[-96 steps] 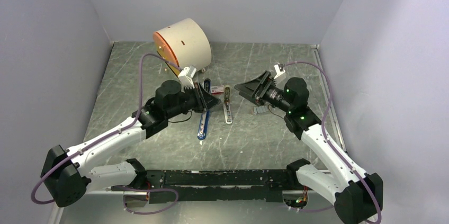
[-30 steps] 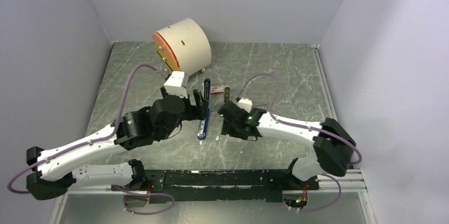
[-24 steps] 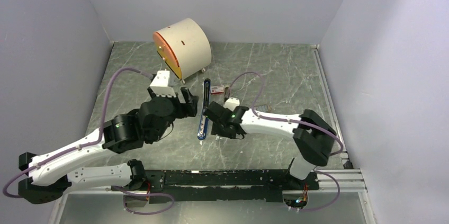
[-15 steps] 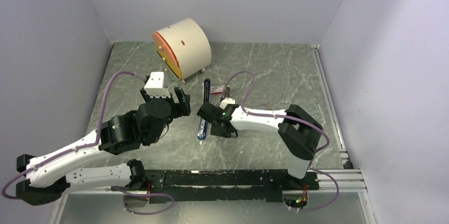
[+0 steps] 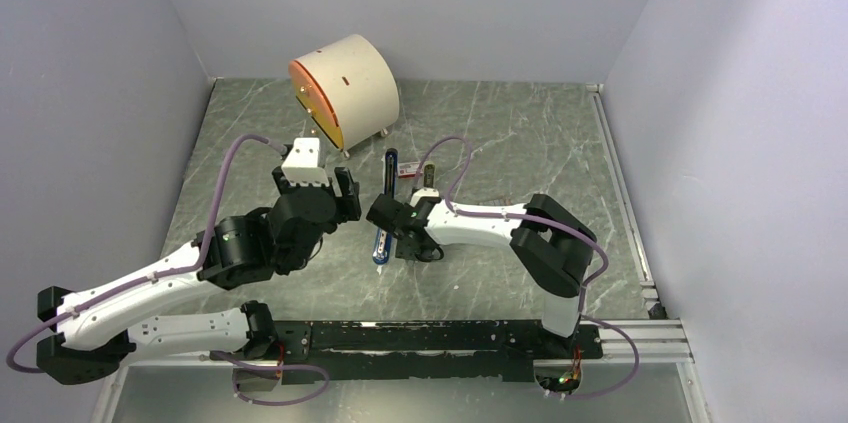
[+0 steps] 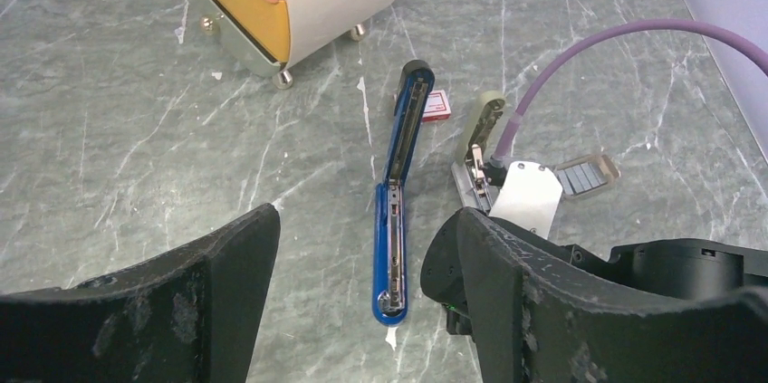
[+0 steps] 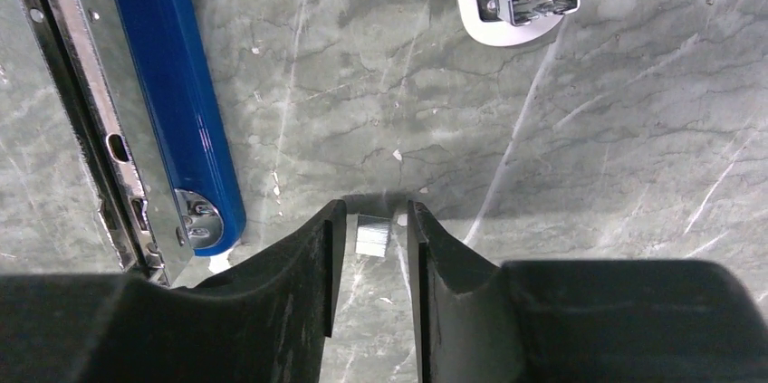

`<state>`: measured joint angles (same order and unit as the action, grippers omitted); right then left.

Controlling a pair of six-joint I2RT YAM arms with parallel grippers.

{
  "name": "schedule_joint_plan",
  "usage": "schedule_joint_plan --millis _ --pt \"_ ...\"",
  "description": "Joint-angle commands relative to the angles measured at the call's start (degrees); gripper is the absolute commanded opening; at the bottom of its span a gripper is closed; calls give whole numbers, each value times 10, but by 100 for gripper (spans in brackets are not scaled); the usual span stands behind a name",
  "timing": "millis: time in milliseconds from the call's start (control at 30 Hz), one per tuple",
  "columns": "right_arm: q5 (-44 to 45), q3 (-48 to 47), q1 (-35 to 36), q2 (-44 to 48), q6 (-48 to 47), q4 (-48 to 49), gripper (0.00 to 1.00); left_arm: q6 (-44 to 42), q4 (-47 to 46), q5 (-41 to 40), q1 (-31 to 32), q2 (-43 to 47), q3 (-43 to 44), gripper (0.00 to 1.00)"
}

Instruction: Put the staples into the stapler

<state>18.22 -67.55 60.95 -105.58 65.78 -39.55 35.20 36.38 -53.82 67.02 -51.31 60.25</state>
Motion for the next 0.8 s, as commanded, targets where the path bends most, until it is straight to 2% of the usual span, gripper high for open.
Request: schedule_joint_plan --millis 0,367,767 --pt "12 -9 4 -10 7 -17 32 6 6 -23 1 3 -2 76" --pt "18 -8 4 -10 -7 -5 19 -3 0 -4 1 -4 3 77" --pt "70 -32 4 28 -54 28 18 -5 11 -22 1 2 26 77"
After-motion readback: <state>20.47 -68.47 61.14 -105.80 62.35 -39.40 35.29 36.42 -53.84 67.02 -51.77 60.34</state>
